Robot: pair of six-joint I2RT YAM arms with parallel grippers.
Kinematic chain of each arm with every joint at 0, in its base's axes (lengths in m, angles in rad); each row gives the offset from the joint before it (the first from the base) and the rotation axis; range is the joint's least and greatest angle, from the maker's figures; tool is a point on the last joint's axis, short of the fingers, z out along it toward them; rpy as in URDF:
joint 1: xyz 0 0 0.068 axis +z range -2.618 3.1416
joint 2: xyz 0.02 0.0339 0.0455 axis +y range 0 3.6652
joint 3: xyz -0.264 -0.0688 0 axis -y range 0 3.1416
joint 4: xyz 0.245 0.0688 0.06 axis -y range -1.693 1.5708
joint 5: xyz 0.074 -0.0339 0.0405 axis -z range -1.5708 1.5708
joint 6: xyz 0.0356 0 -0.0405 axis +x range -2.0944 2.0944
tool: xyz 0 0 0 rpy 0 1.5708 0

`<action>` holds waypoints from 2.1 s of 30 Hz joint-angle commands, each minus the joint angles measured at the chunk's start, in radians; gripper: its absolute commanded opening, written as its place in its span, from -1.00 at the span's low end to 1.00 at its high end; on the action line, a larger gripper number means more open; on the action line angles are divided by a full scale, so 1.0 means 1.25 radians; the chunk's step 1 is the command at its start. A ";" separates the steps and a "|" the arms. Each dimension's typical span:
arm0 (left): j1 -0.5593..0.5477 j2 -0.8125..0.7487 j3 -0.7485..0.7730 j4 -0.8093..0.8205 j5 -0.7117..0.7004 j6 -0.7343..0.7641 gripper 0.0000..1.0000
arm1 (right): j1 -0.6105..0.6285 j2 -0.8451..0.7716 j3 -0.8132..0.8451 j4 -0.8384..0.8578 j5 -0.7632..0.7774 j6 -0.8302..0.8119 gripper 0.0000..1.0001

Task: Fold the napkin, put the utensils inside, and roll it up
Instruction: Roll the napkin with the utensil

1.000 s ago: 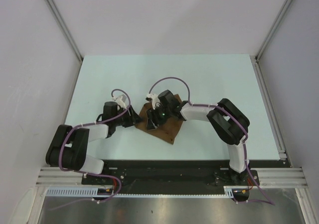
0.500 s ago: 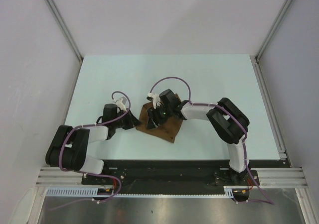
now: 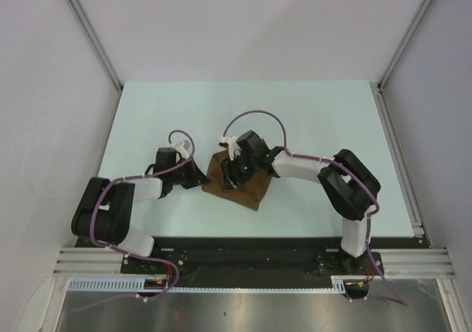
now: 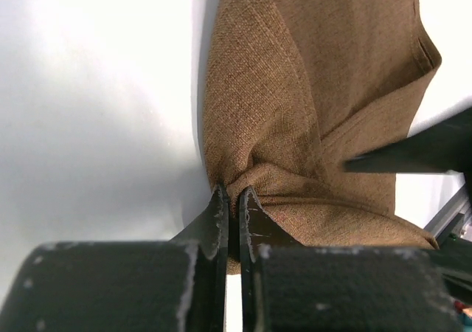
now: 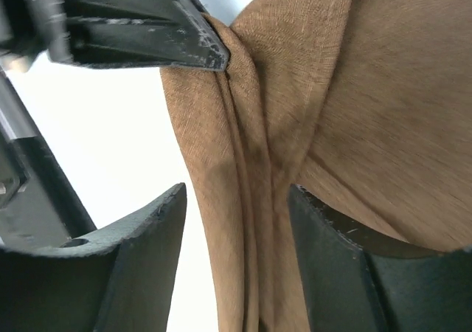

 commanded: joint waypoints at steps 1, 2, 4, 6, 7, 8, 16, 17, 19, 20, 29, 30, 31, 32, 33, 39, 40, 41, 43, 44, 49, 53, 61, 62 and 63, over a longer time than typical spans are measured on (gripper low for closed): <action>-0.007 0.032 0.051 -0.078 -0.044 0.016 -1.00 | 0.075 -0.144 -0.019 -0.014 0.211 -0.094 0.27; -0.007 0.035 0.058 -0.102 -0.049 0.017 -0.99 | 0.095 -0.154 -0.024 -0.003 0.253 -0.139 0.27; -0.007 0.040 0.075 -0.123 -0.060 0.019 -1.00 | 0.165 -0.166 -0.046 0.022 0.372 -0.193 0.28; -0.007 0.044 0.085 -0.146 -0.066 0.018 -1.00 | 0.216 -0.160 -0.068 0.041 0.475 -0.263 0.28; -0.009 0.047 0.096 -0.161 -0.067 0.018 -1.00 | 0.236 -0.144 -0.074 0.062 0.504 -0.280 0.29; -0.007 0.048 0.101 -0.167 -0.070 0.019 -1.00 | 0.273 -0.137 -0.082 0.074 0.529 -0.316 0.28; -0.010 0.067 0.123 -0.189 -0.065 0.024 -0.99 | 0.330 -0.052 -0.131 0.196 0.687 -0.385 0.26; -0.009 0.067 0.124 -0.189 -0.065 0.024 -1.00 | 0.333 -0.042 -0.133 0.203 0.688 -0.390 0.26; -0.010 0.068 0.124 -0.190 -0.063 0.026 -1.00 | 0.333 -0.031 -0.136 0.217 0.697 -0.403 0.26; -0.009 0.069 0.125 -0.189 -0.062 0.027 -0.99 | 0.333 -0.019 -0.135 0.218 0.703 -0.411 0.25; -0.012 0.073 0.142 -0.215 -0.060 0.030 -1.00 | 0.328 0.060 -0.121 0.196 0.731 -0.432 0.20; -0.011 0.073 0.144 -0.215 -0.059 0.029 -1.00 | 0.319 0.065 -0.119 0.186 0.723 -0.425 0.19; -0.012 0.074 0.145 -0.215 -0.059 0.030 -0.99 | 0.314 0.067 -0.115 0.173 0.696 -0.408 0.17; -0.012 0.074 0.146 -0.216 -0.059 0.030 -1.00 | 0.308 0.071 -0.108 0.151 0.680 -0.400 0.17; -0.012 0.076 0.147 -0.216 -0.057 0.030 -0.99 | 0.295 0.072 -0.105 0.140 0.661 -0.391 0.16; -0.015 0.072 0.148 -0.204 -0.038 0.028 -0.99 | 0.240 0.072 -0.067 0.012 0.415 -0.327 -0.02; -0.014 0.069 0.147 -0.199 -0.034 0.024 -0.99 | 0.215 0.077 -0.062 -0.003 0.344 -0.319 -0.11; -0.015 0.067 0.147 -0.199 -0.032 0.022 -0.91 | 0.202 0.081 -0.057 -0.033 0.291 -0.298 -0.16; -0.014 0.048 0.147 -0.199 -0.033 0.016 -0.76 | 0.165 0.099 -0.038 -0.079 0.185 -0.278 -0.28; -0.014 0.041 0.151 -0.176 -0.038 0.015 -0.52 | 0.153 0.108 -0.030 -0.092 0.153 -0.262 -0.31; -0.012 -0.022 0.169 -0.190 -0.096 0.012 0.31 | 0.100 0.136 -0.023 -0.129 -0.010 -0.208 -0.55; -0.014 -0.084 0.141 -0.212 -0.166 0.003 0.43 | 0.068 0.127 -0.044 -0.099 -0.157 -0.138 -0.66; -0.011 -0.218 -0.011 -0.119 -0.119 -0.008 0.46 | 0.011 0.136 -0.079 0.013 -0.348 0.010 -0.72; -0.011 -0.247 -0.028 -0.103 -0.104 -0.010 0.45 | 0.008 0.142 -0.072 0.014 -0.356 0.013 -0.72; -0.011 -0.263 -0.043 -0.087 -0.089 -0.010 0.45 | -0.002 0.154 -0.066 0.011 -0.364 0.014 -0.73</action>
